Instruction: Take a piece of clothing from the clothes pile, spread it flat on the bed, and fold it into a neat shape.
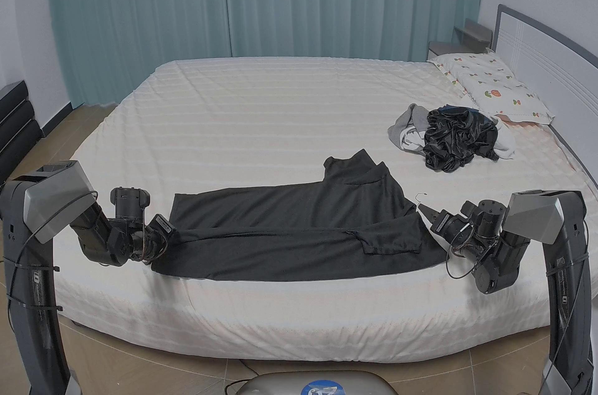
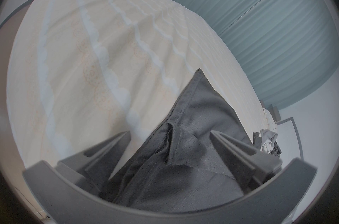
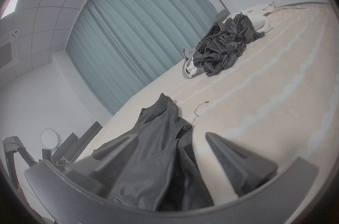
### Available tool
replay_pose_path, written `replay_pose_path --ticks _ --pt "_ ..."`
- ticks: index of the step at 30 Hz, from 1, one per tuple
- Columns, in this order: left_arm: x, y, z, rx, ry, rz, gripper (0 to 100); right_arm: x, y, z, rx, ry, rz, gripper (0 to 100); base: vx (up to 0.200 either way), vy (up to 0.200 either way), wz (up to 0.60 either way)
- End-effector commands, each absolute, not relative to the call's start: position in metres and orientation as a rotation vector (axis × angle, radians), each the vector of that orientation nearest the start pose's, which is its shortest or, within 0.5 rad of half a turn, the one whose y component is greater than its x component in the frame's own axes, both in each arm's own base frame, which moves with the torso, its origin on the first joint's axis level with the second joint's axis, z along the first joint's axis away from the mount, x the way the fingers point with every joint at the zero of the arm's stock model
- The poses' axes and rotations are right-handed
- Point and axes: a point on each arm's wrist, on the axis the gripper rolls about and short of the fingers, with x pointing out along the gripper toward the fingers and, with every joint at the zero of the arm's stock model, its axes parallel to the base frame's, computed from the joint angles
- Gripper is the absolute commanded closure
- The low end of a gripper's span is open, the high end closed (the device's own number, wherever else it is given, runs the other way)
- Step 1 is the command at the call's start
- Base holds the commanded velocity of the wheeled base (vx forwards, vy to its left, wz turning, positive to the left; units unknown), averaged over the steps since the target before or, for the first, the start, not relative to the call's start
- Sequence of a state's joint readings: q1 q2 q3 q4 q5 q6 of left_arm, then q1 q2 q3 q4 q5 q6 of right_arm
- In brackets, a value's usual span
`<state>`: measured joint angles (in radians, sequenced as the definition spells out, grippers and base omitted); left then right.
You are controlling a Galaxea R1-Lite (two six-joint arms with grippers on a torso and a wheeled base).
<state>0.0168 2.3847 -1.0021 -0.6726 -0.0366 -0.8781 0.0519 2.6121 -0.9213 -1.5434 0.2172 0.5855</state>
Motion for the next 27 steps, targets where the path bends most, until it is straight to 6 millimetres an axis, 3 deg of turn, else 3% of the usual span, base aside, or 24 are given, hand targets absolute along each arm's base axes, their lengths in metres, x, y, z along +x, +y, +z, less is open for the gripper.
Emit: replay_pose_path --ticks 1,5,9,14,21,23,27 --pt "0.401 0.010 -0.016 -0.869 0.667 0.304 0 0.409 0.019 -0.031 0.624 0.202 0.202 0 0.000 0.000 0.00" --pt "0.396 0.021 0.005 -0.937 0.617 0.310 0 0.404 0.021 -0.008 0.668 0.184 0.209 0 0.000 0.000 0.00" --pt "0.379 0.044 0.045 -1.050 0.561 0.255 0 0.402 0.029 0.014 0.665 0.187 0.213 0 0.000 0.000 0.00" --pt "0.361 0.056 0.077 -1.147 0.533 0.176 0 0.383 0.043 0.013 0.670 0.276 0.164 0 0.000 0.000 0.00" --pt "0.347 0.046 0.067 -1.157 0.620 0.151 0 0.341 0.068 0.009 0.772 0.412 0.144 0 0.000 0.000 0.00" --pt "0.331 0.029 0.055 -1.147 0.708 0.150 0 0.325 0.079 0.009 0.814 0.459 0.130 0 0.000 0.000 0.00" --pt "0.303 0.017 0.041 -1.139 0.809 0.149 0 0.311 0.091 0.001 0.853 0.528 0.136 0 0.000 0.000 0.00"
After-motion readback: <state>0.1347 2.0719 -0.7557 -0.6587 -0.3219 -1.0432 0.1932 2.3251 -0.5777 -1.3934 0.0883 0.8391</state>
